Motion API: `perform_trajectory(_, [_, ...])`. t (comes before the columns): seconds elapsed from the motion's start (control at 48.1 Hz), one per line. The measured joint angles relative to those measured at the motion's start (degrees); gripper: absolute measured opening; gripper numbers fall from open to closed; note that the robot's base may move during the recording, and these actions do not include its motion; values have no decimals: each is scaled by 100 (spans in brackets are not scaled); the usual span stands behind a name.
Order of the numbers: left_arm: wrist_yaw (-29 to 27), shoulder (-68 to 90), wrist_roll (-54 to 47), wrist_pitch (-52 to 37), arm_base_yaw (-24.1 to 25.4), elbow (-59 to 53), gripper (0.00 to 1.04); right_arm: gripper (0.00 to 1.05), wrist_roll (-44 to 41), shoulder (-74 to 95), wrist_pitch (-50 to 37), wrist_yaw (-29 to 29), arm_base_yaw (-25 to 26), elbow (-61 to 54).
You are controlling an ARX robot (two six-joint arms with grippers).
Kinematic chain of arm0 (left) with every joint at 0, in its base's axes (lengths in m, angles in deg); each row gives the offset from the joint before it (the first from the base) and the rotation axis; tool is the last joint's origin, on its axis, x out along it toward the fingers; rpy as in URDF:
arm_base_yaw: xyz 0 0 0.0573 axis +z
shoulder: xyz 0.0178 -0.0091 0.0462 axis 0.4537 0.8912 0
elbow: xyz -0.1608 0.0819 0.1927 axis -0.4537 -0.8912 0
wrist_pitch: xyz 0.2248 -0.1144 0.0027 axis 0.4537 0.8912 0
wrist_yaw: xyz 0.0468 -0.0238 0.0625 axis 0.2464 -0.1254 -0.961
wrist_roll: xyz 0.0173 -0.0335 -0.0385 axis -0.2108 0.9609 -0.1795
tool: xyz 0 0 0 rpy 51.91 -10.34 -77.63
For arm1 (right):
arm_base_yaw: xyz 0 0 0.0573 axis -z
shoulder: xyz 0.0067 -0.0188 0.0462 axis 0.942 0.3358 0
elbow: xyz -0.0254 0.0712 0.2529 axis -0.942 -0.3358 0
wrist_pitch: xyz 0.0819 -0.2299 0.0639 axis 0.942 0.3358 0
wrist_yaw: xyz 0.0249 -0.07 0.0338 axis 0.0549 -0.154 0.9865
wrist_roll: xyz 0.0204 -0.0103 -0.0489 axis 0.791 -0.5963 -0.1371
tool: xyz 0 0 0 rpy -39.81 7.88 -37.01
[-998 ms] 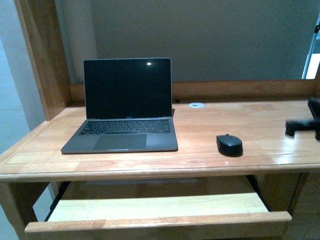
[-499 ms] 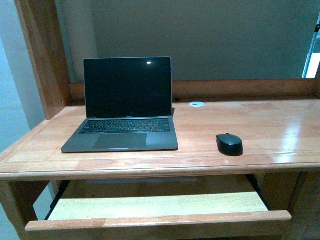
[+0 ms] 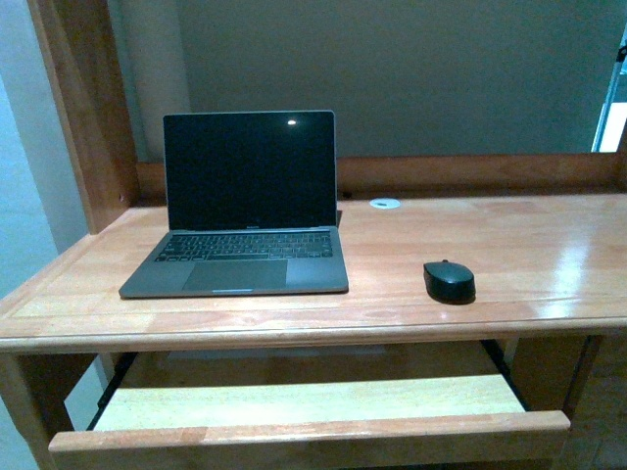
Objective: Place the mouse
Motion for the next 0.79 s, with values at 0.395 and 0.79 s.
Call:
perform_trajectory(0.395, [-2,0,2,0,0,0,98,2,-2,-1182,1119,0,0,-2])
perform_trajectory(0.79, [0,0,2,0,0,0,98,2,-2,-2223,2124,-2,0,-4])
